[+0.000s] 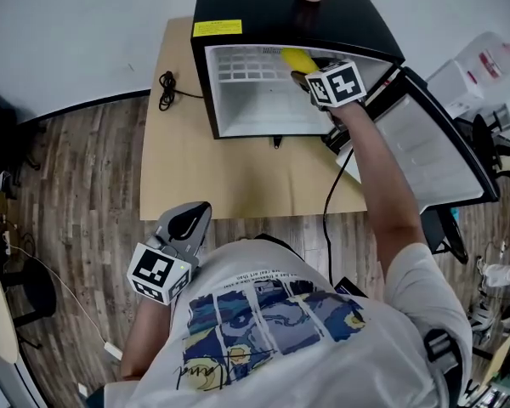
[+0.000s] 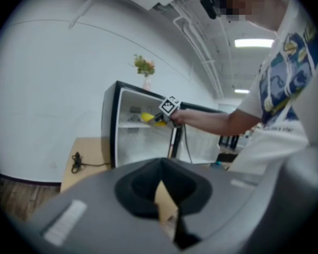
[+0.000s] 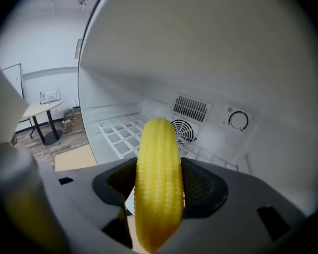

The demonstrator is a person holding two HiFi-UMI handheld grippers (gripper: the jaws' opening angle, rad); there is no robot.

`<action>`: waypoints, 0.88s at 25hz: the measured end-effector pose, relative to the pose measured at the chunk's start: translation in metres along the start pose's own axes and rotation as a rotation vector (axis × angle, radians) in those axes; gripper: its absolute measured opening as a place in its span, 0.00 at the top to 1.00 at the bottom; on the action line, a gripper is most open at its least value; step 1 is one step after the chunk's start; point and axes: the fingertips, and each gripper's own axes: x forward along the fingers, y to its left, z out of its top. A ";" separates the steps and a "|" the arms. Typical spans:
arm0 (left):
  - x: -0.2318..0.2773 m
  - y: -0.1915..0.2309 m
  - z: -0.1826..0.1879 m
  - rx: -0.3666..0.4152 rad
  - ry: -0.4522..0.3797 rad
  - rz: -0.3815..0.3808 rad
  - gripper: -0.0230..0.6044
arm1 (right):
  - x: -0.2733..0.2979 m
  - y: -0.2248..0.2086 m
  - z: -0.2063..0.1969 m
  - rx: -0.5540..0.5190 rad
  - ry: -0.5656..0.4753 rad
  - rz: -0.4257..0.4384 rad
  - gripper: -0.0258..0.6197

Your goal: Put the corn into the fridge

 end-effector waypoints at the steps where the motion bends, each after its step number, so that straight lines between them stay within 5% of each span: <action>1: 0.000 0.000 0.000 0.002 -0.001 0.003 0.95 | 0.002 -0.002 0.001 -0.005 0.000 -0.002 0.57; 22: -0.014 0.000 -0.015 -0.034 0.034 0.035 0.95 | 0.022 -0.012 0.000 0.002 -0.024 0.025 0.57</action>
